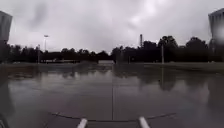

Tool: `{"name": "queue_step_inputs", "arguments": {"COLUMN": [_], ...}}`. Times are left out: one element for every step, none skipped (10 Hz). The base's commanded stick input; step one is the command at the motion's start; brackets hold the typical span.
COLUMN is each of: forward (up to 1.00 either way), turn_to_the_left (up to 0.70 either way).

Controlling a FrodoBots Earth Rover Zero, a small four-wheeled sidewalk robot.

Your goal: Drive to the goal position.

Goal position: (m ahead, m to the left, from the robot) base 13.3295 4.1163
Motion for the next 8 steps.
{"name": "queue_step_inputs", "arguments": {"forward": [1.0, 1.0, 1.0, 1.0, 1.0, 1.0, 1.0, 1.0], "turn_to_the_left": [0.02, 0.02, 0.02, 0.02, 0.02, 0.02, 0.02, 0.02]}}
